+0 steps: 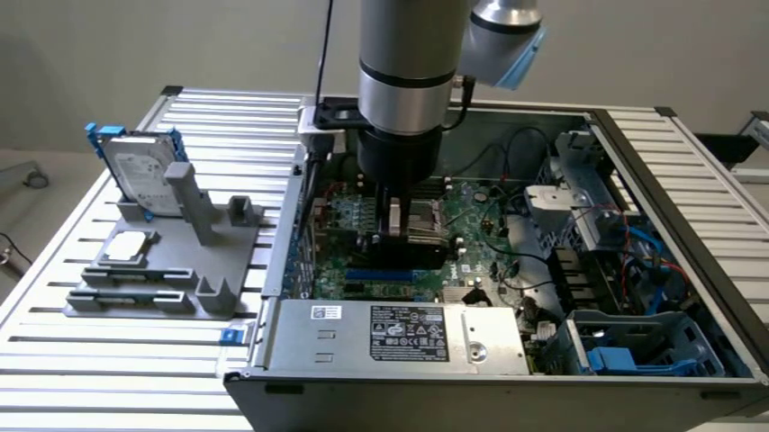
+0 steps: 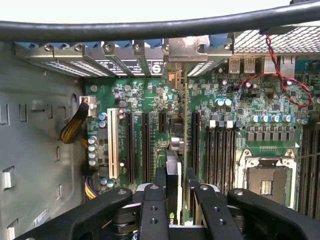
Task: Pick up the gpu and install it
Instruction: 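Insert the gpu into the slot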
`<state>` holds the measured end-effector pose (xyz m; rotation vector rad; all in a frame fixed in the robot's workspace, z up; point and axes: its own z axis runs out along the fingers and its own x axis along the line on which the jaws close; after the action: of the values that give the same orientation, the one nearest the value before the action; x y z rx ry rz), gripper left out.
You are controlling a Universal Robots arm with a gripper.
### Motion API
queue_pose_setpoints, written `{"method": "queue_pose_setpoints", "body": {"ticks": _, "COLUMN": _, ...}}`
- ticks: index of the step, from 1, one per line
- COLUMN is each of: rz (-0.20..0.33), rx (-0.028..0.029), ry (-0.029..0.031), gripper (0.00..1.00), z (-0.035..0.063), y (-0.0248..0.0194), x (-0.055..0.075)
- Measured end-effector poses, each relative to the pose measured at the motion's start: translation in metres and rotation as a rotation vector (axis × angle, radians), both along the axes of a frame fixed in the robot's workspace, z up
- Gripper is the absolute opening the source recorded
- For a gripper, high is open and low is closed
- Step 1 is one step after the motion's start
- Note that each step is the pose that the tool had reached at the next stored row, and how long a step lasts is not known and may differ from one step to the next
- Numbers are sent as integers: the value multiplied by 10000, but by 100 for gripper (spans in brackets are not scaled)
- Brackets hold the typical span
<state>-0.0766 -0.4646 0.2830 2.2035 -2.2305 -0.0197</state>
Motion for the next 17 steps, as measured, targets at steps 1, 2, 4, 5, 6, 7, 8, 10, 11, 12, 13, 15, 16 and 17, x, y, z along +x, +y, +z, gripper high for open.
{"method": "queue_pose_setpoints", "body": {"ticks": 1, "rz": 1, "rx": 4, "ry": 0, "gripper": 27, "z": -11, "y": 0, "x": 0}}
{"method": "queue_pose_setpoints", "body": {"ticks": 2, "rz": 2, "rx": 9, "ry": -1, "gripper": 27, "z": -22, "y": 0, "x": -1}}
{"method": "queue_pose_setpoints", "body": {"ticks": 4, "rz": 0, "rx": 16, "ry": 0, "gripper": 27, "z": -41, "y": 0, "x": -4}}
{"method": "queue_pose_setpoints", "body": {"ticks": 5, "rz": 0, "rx": 20, "ry": 0, "gripper": 27, "z": -51, "y": 0, "x": -6}}
{"method": "queue_pose_setpoints", "body": {"ticks": 6, "rz": -1, "rx": 26, "ry": 0, "gripper": 27, "z": -61, "y": 0, "x": -8}}
{"method": "queue_pose_setpoints", "body": {"ticks": 7, "rz": 0, "rx": 37, "ry": 1, "gripper": 27, "z": -69, "y": 0, "x": -8}}
{"method": "queue_pose_setpoints", "body": {"ticks": 8, "rz": 0, "rx": 54, "ry": 1, "gripper": 27, "z": -76, "y": 0, "x": -9}}
{"method": "queue_pose_setpoints", "body": {"ticks": 10, "rz": -1, "rx": 102, "ry": 1, "gripper": 27, "z": -91, "y": 0, "x": -9}}
{"method": "queue_pose_setpoints", "body": {"ticks": 11, "rz": 0, "rx": 127, "ry": 1, "gripper": 27, "z": -99, "y": 0, "x": -9}}
{"method": "queue_pose_setpoints", "body": {"ticks": 12, "rz": 0, "rx": 145, "ry": 1, "gripper": 27, "z": -106, "y": 0, "x": -9}}
{"method": "queue_pose_setpoints", "body": {"ticks": 13, "rz": 0, "rx": 159, "ry": 0, "gripper": 27, "z": -112, "y": 0, "x": -12}}
{"method": "queue_pose_setpoints", "body": {"ticks": 15, "rz": 0, "rx": 169, "ry": 0, "gripper": 27, "z": -121, "y": 0, "x": -23}}
{"method": "queue_pose_setpoints", "body": {"ticks": 16, "rz": 0, "rx": 172, "ry": 0, "gripper": 27, "z": -125, "y": 0, "x": -29}}
{"method": "queue_pose_setpoints", "body": {"ticks": 17, "rz": 1, "rx": 174, "ry": 0, "gripper": 27, "z": -128, "y": 0, "x": -30}}
